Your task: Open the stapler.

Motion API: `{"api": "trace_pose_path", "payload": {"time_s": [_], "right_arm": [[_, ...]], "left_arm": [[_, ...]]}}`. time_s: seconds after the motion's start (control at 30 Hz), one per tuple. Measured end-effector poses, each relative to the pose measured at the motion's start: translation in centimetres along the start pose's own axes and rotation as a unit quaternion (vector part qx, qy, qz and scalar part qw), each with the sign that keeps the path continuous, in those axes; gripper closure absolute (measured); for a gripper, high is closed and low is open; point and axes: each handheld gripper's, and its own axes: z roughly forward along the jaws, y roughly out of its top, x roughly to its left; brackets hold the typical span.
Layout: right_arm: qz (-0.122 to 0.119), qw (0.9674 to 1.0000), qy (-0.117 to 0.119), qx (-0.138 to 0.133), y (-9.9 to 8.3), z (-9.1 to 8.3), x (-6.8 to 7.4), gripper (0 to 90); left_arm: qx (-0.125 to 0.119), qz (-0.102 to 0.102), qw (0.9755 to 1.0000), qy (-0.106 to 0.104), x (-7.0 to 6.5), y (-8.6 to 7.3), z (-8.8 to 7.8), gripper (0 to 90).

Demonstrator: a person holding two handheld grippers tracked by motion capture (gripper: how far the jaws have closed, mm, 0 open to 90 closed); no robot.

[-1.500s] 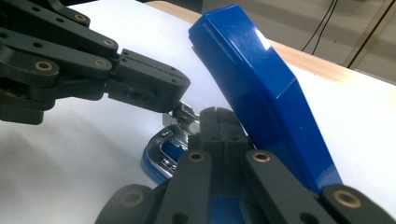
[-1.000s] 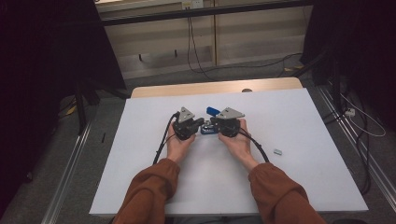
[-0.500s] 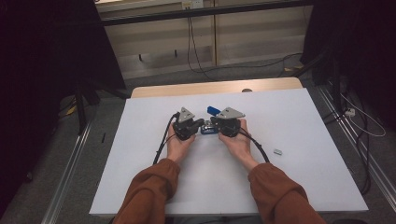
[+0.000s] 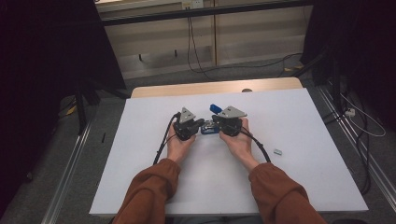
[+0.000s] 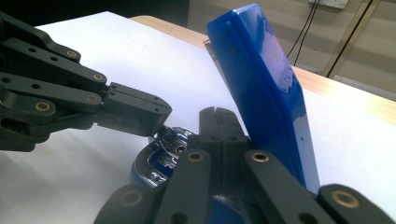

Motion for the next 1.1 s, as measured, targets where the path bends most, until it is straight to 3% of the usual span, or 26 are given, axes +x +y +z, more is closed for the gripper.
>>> {"api": "trace_pose_path", "payload": {"time_s": [1.1], "right_arm": [[0.010, 0.9992, -0.026, -0.028, 0.26, -0.84, -0.68, 90.0]], "left_arm": [[0.000, 0.009, 1.0000, -0.001, -0.02, 0.01, 0.02, 90.0]]}}
